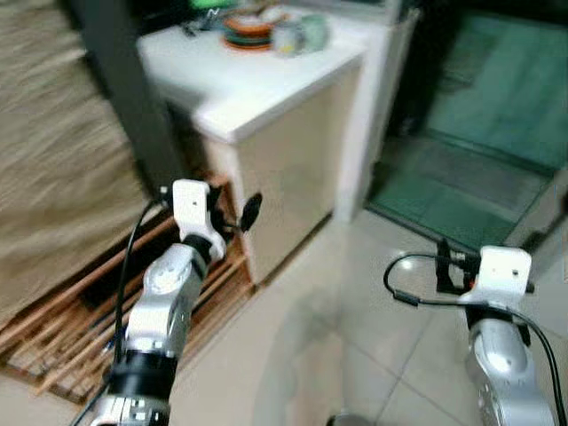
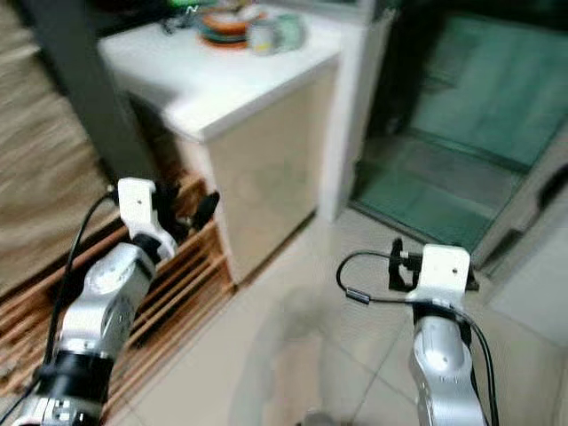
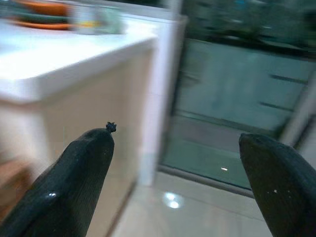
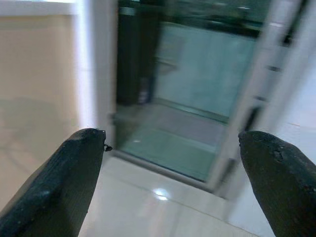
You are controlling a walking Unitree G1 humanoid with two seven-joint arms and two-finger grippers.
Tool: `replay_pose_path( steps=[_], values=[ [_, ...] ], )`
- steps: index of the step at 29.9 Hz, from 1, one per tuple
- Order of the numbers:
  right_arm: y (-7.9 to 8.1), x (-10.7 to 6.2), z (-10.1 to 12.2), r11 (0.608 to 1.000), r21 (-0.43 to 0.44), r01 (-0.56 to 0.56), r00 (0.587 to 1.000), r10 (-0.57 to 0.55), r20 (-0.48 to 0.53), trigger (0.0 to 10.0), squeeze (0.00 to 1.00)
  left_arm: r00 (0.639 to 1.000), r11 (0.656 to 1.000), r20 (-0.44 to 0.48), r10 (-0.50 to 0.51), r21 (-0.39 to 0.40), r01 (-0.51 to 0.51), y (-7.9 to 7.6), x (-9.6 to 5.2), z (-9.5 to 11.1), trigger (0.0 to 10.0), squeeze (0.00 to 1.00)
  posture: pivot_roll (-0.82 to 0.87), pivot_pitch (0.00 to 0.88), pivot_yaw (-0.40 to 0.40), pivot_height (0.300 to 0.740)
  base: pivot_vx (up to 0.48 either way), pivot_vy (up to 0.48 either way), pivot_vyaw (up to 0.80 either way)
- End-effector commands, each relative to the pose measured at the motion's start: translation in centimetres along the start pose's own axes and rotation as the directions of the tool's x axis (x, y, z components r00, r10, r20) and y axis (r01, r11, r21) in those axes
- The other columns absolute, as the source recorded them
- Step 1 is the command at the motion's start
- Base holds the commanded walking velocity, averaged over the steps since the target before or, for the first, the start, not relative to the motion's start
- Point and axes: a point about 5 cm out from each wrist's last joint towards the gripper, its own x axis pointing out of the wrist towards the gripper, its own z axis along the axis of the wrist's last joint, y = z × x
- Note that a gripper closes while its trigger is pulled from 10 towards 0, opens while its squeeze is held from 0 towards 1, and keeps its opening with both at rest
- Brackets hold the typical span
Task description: Restocking fridge
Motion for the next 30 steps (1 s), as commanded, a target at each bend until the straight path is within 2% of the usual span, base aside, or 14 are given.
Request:
replay_pose_path(
  steps=[1,7,9,11,16,18,20,22,24,26,30],
  values=[
    [-0.1,0.1,0.3,1.000,0.004,0.008,1.000,-0.008,0.014,10.0,0.00,0.999,0.999,0.005,-0.038,0.014,0.038,-0.9,0.6,0.4,10.0,0.00,-0.23,0.000,0.099,0.740,0.480,0.000,-0.75],
    [-0.4,-0.1,0.1,1.000,0.000,0.014,1.000,-0.014,0.017,10.0,0.00,0.997,0.999,-0.060,-0.037,0.007,0.037,-0.4,-0.2,-0.9,10.0,0.00,-0.23,0.000,0.105,0.740,0.480,0.000,-0.75],
    [-0.5,-0.1,0.1,1.000,-0.002,0.015,1.000,-0.015,0.016,10.0,0.00,0.996,1.000,-0.089,-0.011,0.010,0.012,0.1,-0.8,-1.5,10.0,0.00,-0.23,0.000,0.106,0.740,0.480,0.000,-0.74],
    [-0.1,-0.2,0.0,1.000,0.005,-0.023,1.000,0.023,0.019,10.0,0.00,0.987,0.998,-0.152,0.055,0.027,-0.051,1.1,-1.6,-2.7,10.0,0.00,-0.23,0.000,0.108,0.740,0.403,0.000,-0.74],
    [0.3,-0.3,0.1,0.998,0.007,-0.057,0.998,0.057,0.018,10.0,0.00,0.967,0.988,-0.231,0.105,-0.085,-0.127,2.3,-4.9,-4.8,10.0,0.00,-0.23,0.000,0.108,0.740,0.000,0.000,-0.11],
    [0.5,-0.4,0.2,0.996,0.003,-0.089,0.996,0.089,0.020,10.0,0.00,0.957,0.988,-0.270,0.102,-0.083,-0.129,2.9,-7.6,-5.8,10.0,0.00,-0.22,0.000,0.104,0.740,0.000,0.000,0.00],
    [0.7,-0.6,0.2,0.993,-0.010,-0.120,0.993,0.120,0.018,10.0,0.00,0.957,0.995,-0.283,0.056,-0.059,-0.076,2.9,-9.7,-6.0,10.0,0.00,-0.21,0.000,0.097,0.740,0.000,0.000,0.00],
    [0.9,-0.6,0.1,0.990,-0.022,-0.137,0.990,0.137,0.006,10.0,0.00,0.964,0.997,-0.265,0.030,-0.063,-0.048,2.6,-10.3,-5.7,10.0,0.00,-0.20,0.000,0.081,0.740,0.000,0.000,0.00],
    [1.0,-0.5,0.0,0.988,-0.022,-0.152,0.988,0.152,-0.002,10.0,0.00,0.969,0.998,-0.246,0.032,-0.049,-0.046,2.4,-10.1,-5.5,10.0,0.00,-0.19,0.000,0.061,0.740,0.000,0.000,0.00],
    [1.4,-0.3,0.1,0.979,-0.031,-0.199,0.980,0.199,-0.005,10.0,0.00,0.979,0.998,-0.194,0.056,-0.016,-0.060,1.8,-8.8,-4.6,10.0,0.00,-0.19,0.000,0.023,0.740,0.000,0.000,0.00],
    [1.3,-0.1,0.3,0.976,-0.033,-0.214,0.977,0.214,-0.002,10.0,0.00,0.983,0.999,-0.176,0.047,0.022,-0.044,1.1,-8.0,-4.1,10.0,0.00,-0.18,0.000,0.013,0.740,0.000,0.000,0.00]
  ],
)
